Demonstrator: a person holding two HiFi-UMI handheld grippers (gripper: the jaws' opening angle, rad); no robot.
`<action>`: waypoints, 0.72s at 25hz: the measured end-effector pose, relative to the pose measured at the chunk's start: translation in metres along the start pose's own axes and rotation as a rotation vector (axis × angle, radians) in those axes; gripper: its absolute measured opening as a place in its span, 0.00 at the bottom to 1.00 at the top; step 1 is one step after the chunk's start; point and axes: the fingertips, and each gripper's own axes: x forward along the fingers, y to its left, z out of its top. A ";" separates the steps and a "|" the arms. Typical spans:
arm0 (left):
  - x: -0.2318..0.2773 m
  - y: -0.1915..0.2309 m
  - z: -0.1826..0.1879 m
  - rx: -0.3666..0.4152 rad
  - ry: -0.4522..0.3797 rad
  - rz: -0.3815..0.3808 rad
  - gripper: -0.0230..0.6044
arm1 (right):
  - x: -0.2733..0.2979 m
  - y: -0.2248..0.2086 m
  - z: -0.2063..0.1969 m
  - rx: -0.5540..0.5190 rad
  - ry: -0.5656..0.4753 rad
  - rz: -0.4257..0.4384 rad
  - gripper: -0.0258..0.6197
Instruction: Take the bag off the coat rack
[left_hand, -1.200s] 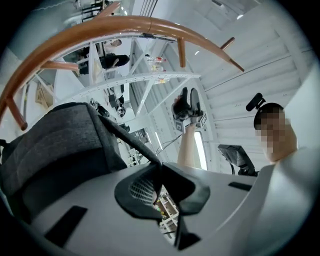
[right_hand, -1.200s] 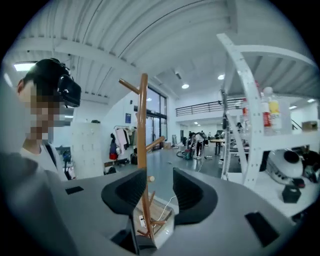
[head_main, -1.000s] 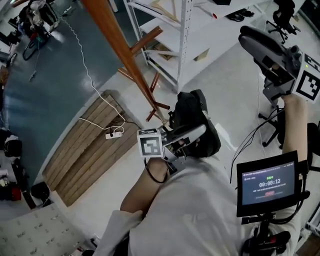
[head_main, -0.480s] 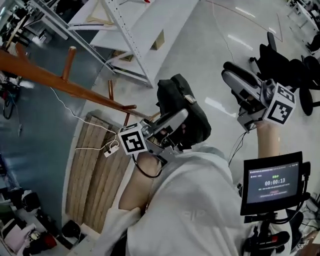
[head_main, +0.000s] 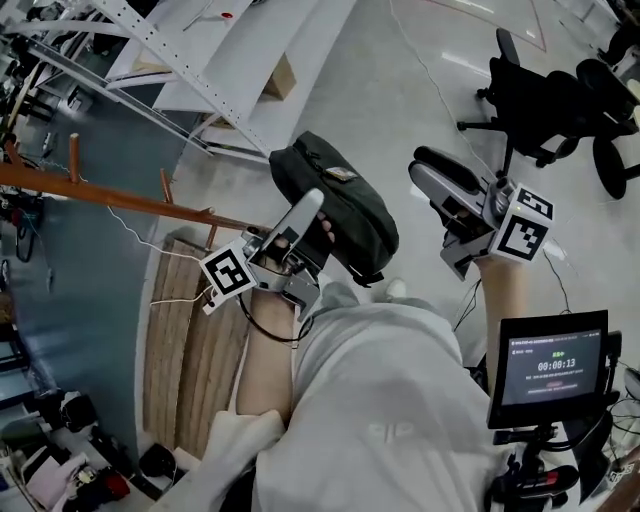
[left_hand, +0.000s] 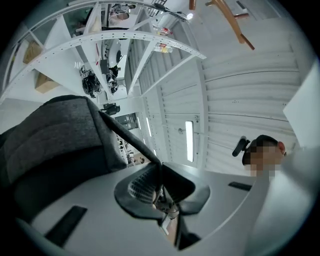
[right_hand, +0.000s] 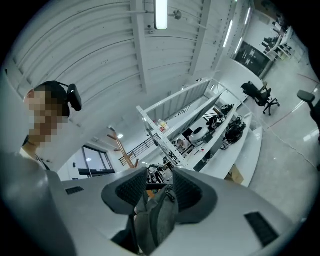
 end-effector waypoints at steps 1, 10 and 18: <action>0.007 -0.001 -0.006 0.004 -0.005 -0.007 0.09 | -0.008 -0.004 -0.002 0.010 -0.007 0.000 0.30; 0.039 -0.005 -0.038 -0.055 0.000 -0.089 0.09 | -0.040 -0.012 -0.005 0.039 -0.106 -0.063 0.30; 0.057 -0.005 -0.063 -0.073 0.160 -0.131 0.09 | -0.053 -0.002 -0.009 0.007 -0.212 -0.118 0.30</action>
